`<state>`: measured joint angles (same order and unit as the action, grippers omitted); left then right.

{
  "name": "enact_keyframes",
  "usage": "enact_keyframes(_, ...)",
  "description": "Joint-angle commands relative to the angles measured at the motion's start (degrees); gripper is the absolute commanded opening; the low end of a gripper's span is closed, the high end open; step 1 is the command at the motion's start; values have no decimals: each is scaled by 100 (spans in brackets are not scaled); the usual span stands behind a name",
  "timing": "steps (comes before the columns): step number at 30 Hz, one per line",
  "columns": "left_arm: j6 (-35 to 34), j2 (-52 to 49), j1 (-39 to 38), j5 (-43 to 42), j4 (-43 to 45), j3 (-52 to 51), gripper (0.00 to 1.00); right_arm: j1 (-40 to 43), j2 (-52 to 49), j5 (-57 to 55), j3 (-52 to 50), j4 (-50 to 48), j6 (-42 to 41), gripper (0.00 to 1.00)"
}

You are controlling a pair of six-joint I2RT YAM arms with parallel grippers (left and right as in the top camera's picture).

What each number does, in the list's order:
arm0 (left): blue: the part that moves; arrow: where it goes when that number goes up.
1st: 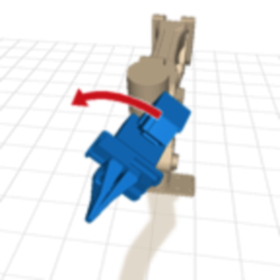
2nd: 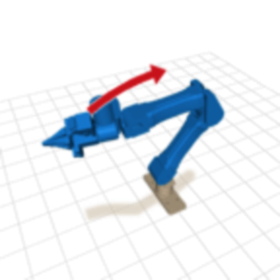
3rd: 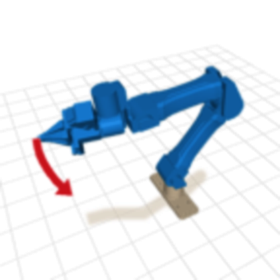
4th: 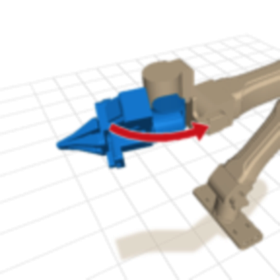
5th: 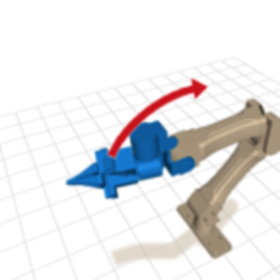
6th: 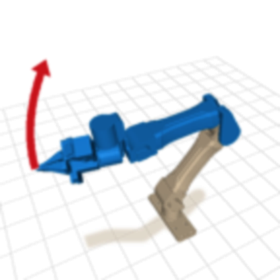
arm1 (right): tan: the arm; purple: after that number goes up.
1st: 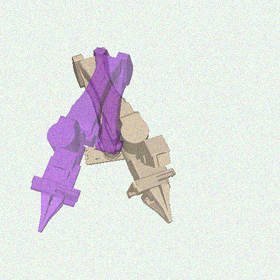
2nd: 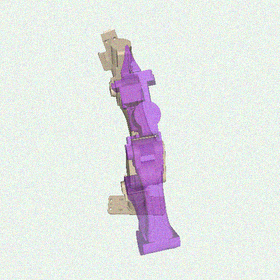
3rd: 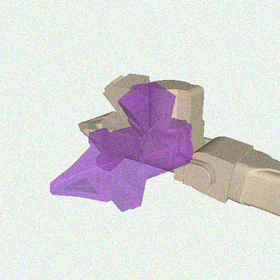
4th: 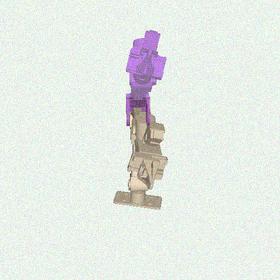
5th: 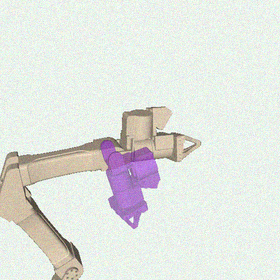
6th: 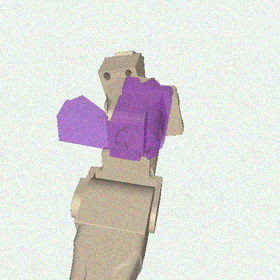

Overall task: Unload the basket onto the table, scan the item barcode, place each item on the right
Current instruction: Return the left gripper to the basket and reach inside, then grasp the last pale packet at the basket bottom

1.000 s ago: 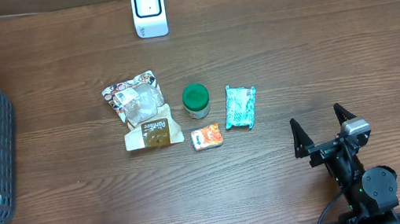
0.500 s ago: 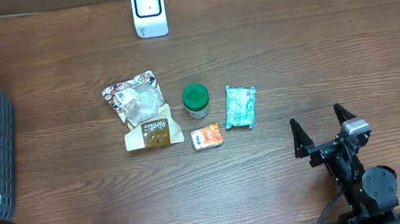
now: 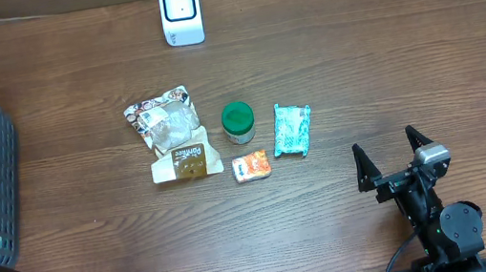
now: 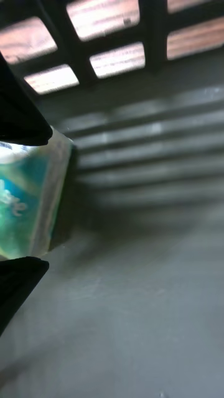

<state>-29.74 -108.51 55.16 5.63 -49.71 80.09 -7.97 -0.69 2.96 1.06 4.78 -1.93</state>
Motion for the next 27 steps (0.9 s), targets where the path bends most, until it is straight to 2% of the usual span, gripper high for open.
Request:
enact_keyframes(1,-35,-50,-46,-114,201,-214,62,17,52,-35,-59,-17,-24,100)
enact_keyframes(14,476,-289,-284,-94,485,-323,65,17,52,-37,-59,-17,-24,100)
enact_keyframes(19,592,-496,-334,-74,463,-323,62,17,52,-35,-59,-17,-24,100)
enact_keyframes(20,654,-507,-334,-76,461,-323,57,17,52,-35,-59,-17,-24,100)
enact_keyframes(21,713,-509,-334,-74,455,-323,49,17,52,-35,-59,-17,-24,100)
enact_keyframes(22,789,-509,-334,-74,455,-323,33,17,52,-35,-59,-17,-24,100)
enact_keyframes(24,859,-507,-334,-74,452,-319,9,17,52,-35,-59,-17,-24,100)
enact_keyframes(25,859,-507,-330,-74,428,-310,4,17,52,-35,-59,-17,-24,100)
enact_keyframes(27,859,-505,-306,-74,363,-269,4,17,52,-35,-59,-17,-24,100)
